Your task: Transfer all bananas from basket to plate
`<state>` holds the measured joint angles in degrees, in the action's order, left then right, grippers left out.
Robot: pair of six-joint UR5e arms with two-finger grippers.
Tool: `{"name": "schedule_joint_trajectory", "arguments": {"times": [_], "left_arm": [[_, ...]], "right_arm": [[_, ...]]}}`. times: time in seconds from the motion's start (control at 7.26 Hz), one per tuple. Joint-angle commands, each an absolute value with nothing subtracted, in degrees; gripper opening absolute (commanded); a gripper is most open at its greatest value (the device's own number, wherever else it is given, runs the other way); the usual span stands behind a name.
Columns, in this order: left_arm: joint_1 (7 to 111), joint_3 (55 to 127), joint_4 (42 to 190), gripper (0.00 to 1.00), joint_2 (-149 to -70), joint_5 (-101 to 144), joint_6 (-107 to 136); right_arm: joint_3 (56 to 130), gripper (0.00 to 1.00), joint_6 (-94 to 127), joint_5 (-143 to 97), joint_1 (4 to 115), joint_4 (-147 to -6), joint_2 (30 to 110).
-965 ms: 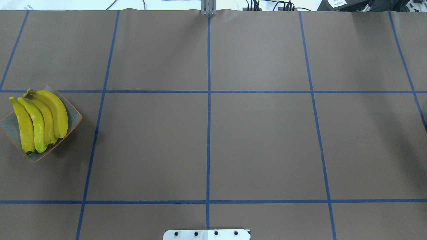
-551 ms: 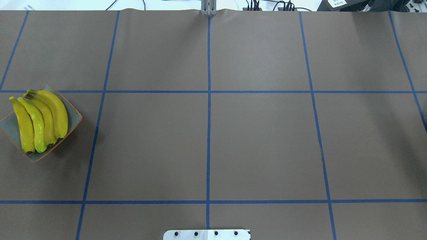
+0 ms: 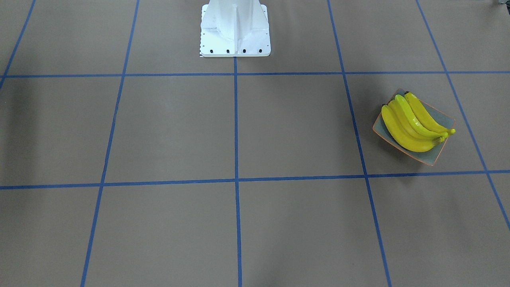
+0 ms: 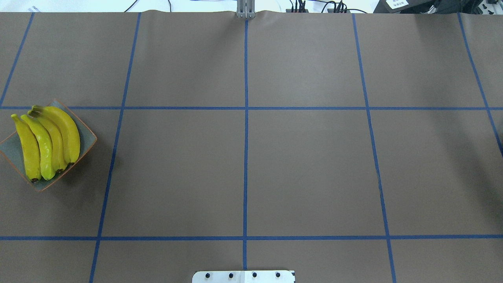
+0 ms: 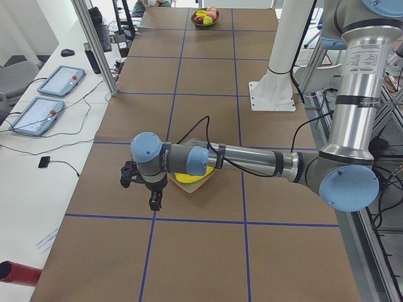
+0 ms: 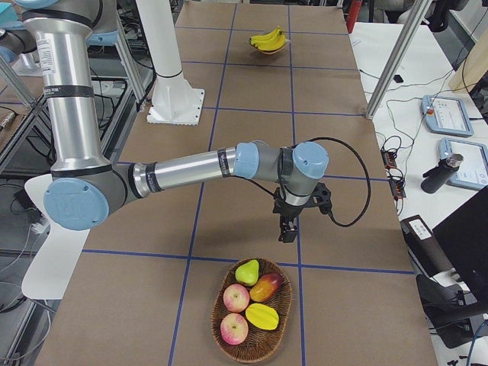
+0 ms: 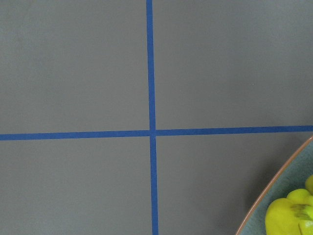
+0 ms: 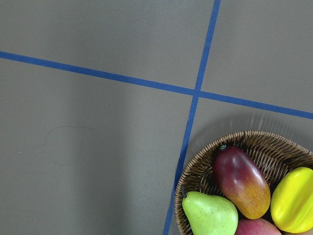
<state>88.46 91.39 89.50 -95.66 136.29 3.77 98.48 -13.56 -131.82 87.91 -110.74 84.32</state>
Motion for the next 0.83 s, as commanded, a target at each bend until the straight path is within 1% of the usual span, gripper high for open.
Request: {"name": "schedule_joint_trajectory", "arguments": {"times": [0.0,0.69], "left_arm": [[88.51,91.49,90.00,1.00,-95.45,136.23,3.78],[88.51,90.88,93.67,1.00,-93.70,135.88,3.78]], "right_arm": [[98.52,1.00,-13.27,-131.75,87.89,-110.65,84.37],[98.17,1.00,-12.83,-131.75,87.19,-110.65,84.29]]}}
